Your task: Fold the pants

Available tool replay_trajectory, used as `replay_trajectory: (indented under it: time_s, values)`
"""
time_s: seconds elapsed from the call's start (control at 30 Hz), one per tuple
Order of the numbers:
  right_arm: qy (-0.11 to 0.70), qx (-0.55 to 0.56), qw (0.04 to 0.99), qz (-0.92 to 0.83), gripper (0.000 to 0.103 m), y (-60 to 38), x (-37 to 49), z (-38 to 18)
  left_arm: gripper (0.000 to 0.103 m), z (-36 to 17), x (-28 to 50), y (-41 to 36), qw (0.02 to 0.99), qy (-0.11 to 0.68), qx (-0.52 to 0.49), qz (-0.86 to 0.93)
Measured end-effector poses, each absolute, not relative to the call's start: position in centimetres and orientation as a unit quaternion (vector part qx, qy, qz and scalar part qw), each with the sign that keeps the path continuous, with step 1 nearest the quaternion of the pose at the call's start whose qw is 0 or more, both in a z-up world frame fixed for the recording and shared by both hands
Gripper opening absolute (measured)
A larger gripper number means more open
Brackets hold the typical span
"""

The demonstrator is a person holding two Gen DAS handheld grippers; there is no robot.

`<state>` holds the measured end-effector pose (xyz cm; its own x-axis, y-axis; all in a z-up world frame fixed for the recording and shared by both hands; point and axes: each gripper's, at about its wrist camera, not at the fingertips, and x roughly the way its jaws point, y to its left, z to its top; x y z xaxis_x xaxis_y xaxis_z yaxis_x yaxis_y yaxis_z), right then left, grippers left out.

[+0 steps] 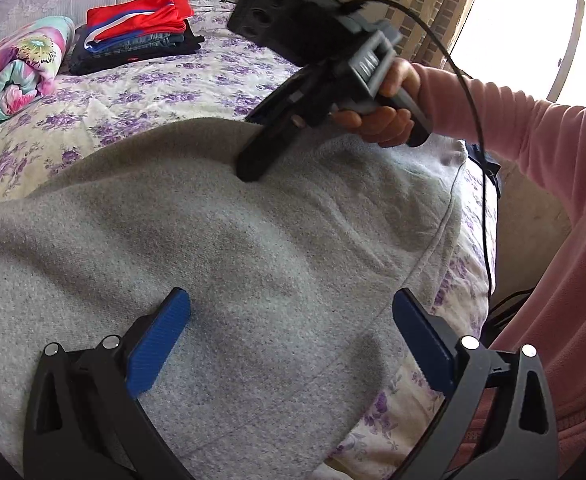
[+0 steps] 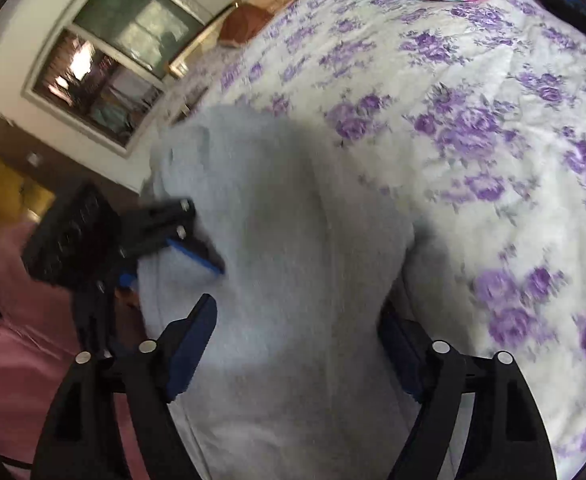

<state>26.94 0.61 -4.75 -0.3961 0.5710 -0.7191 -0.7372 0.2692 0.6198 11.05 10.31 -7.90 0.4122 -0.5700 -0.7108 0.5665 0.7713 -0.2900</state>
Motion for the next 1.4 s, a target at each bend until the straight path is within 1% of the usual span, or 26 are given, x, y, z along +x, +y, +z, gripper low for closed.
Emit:
replay_trajectory:
  time_s: [0.13, 0.17, 0.2, 0.23, 0.27, 0.3, 0.33, 0.4, 0.5, 0.53, 0.57, 0.63, 0.7, 0.77, 0.83, 0.9, 0.97, 1.0, 1.03, 1.1, 1.13, 1.17, 1.3, 1.33, 1.37, 1.4]
  values:
    - [0.573, -0.008, 0.556, 0.602, 0.083, 1.4, 29.1, -5.3, 0.098, -7.9, 11.0, 10.3, 0.84, 0.424, -0.002, -0.338]
    - [0.566, 0.006, 0.568, 0.598, 0.079, 1.3, 29.8, -5.3, 0.098, -7.9, 11.1, 10.3, 0.84, 0.423, -0.002, -0.338]
    - [0.563, 0.03, 0.569, 0.599, 0.073, 0.9, 30.6, -5.4, 0.098, -7.9, 11.1, 10.3, 0.841, 0.424, -0.002, -0.337]
    - [0.564, 0.048, 0.569, 0.597, 0.06, 0.8, 31.5, -5.8, 0.098, -8.0, 11.1, 10.3, 0.84, 0.425, -0.002, -0.337]
    - [0.569, 0.061, 0.568, 0.592, 0.038, 0.3, 32.2, -6.4, 0.098, -8.0, 11.1, 10.3, 0.84, 0.425, -0.003, -0.336]
    - [0.575, 0.073, 0.568, 0.584, 0.028, -0.3, 32.9, -7.1, 0.098, -8.0, 11.0, 10.3, 0.84, 0.426, -0.002, -0.336]
    - [0.584, 0.085, 0.57, 0.572, 0.014, -0.9, 33.5, -8.0, 0.098, -8.0, 11.0, 10.2, 0.84, 0.426, 0.0, -0.336]
    - [0.593, 0.106, 0.565, 0.563, 0.013, -1.1, 33.7, -9.0, 0.098, -8.0, 10.9, 10.1, 0.84, 0.427, 0.003, -0.334]
    - [0.579, 0.063, 0.602, 0.547, 0.017, -0.6, 32.6, -7.5, 0.098, -8.0, 10.7, 10.1, 0.841, 0.427, 0.007, -0.332]
    - [0.572, 0.05, 0.624, 0.53, 0.032, -1.0, 32.0, -6.6, 0.098, -8.0, 10.6, 10.1, 0.842, 0.426, 0.008, -0.331]
    - [0.559, 0.035, 0.657, 0.505, 0.056, -1.6, 31.5, -5.6, 0.098, -7.9, 10.5, 10.1, 0.843, 0.424, 0.008, -0.331]
    - [0.501, 0.012, 0.73, 0.464, 0.057, -3.2, 29.8, -2.8, 0.098, -7.5, 10.3, 10.6, 0.847, 0.416, -0.004, -0.332]
    - [0.469, 0.03, 0.757, 0.454, 0.057, -4.3, 27.9, -0.8, 0.098, -6.1, 9.9, 11.8, 0.856, 0.389, -0.031, -0.338]
    - [0.434, 0.036, 0.781, 0.448, 0.057, -4.6, 25.5, 0.8, 0.098, -3.5, 9.3, 13.2, 0.877, 0.345, -0.054, -0.33]
    - [0.405, 0.024, 0.8, 0.442, 0.055, -4.0, 23.0, 1.6, 0.098, -1.3, 9.6, 13.9, 0.898, 0.321, -0.062, -0.294]
    - [0.403, 0.02, 0.806, 0.433, 0.054, -3.2, 21.8, 1.4, 0.098, -0.9, 11.4, 14.0, 0.907, 0.341, -0.061, -0.241]
    - [0.423, 0.026, 0.801, 0.423, 0.048, -1.6, 21.5, 0.1, 0.098, -2.5, 13.5, 13.9, 0.896, 0.397, -0.064, -0.187]
    - [0.433, 0.035, 0.795, 0.423, 0.048, -0.9, 21.4, -0.8, 0.098, -4.2, 14.6, 14.1, 0.881, 0.438, -0.073, -0.166]
    - [0.45, 0.039, 0.787, 0.42, 0.046, -0.1, 21.3, -2.0, 0.098, -5.4, 15.0, 14.3, 0.871, 0.459, -0.079, -0.157]
    - [0.471, 0.021, 0.78, 0.411, 0.045, 1.3, 20.8, -4.2, 0.098, -6.7, 14.8, 14.5, 0.873, 0.463, -0.064, -0.143]
    - [0.476, -0.001, 0.781, 0.405, 0.041, 1.6, 20.5, -5.1, 0.098, -6.8, 14.5, 14.4, 0.876, 0.459, -0.048, -0.14]
    - [0.476, -0.008, 0.781, 0.404, 0.035, 1.6, 20.4, -5.5, 0.098, -6.9, 14.2, 14.1, 0.878, 0.458, -0.034, -0.137]
    - [0.474, -0.037, 0.801, 0.364, 0.024, -3.1, 21.4, -4.8, 0.098, -7.0, 13.8, 14.3, 0.882, 0.453, -0.02, -0.128]
    - [0.476, -0.039, 0.811, 0.338, 0.015, -5.7, 21.8, -4.6, 0.098, -7.0, 13.9, 14.4, 0.882, 0.452, -0.022, -0.129]
    - [0.48, -0.029, 0.817, 0.318, 0.002, -8.6, 22.2, -4.6, 0.098, -7.0, 13.7, 14.5, 0.883, 0.451, -0.022, -0.13]
    - [0.485, -0.012, 0.824, 0.291, 0.0, -12.4, 22.5, -4.4, 0.098, -7.0, 13.8, 14.5, 0.884, 0.45, -0.021, -0.13]
